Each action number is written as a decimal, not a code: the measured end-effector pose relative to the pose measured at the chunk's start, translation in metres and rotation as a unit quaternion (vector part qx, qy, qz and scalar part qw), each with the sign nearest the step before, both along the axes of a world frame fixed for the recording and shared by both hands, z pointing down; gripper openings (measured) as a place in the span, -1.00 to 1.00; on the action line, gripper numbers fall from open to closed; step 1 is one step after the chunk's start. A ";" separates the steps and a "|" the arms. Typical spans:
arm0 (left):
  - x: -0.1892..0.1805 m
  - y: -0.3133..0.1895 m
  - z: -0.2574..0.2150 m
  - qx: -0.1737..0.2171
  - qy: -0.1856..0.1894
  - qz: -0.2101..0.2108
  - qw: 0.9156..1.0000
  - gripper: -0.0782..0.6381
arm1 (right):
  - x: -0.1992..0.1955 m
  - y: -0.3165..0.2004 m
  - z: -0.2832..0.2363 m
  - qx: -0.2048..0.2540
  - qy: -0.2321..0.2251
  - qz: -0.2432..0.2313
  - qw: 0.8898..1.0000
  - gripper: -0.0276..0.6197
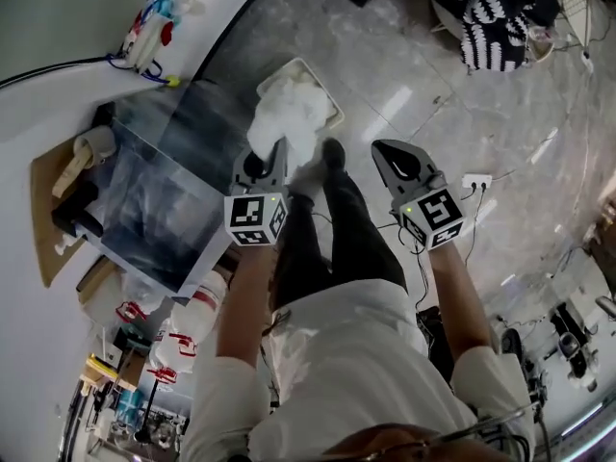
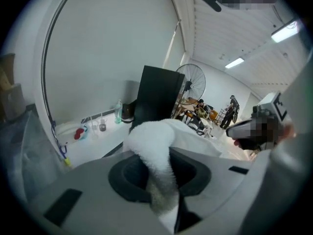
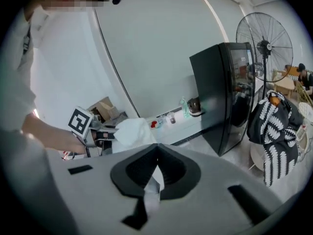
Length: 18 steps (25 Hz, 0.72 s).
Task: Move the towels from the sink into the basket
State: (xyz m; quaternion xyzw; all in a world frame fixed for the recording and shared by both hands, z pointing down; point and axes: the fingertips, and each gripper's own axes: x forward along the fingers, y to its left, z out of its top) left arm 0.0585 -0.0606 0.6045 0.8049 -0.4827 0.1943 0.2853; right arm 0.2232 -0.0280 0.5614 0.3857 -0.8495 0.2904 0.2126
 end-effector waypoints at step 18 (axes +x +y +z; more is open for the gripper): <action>0.003 0.032 0.408 -0.156 -0.040 -0.054 0.986 -0.54 | -0.024 0.018 0.306 -0.092 -0.003 0.003 0.996 -0.91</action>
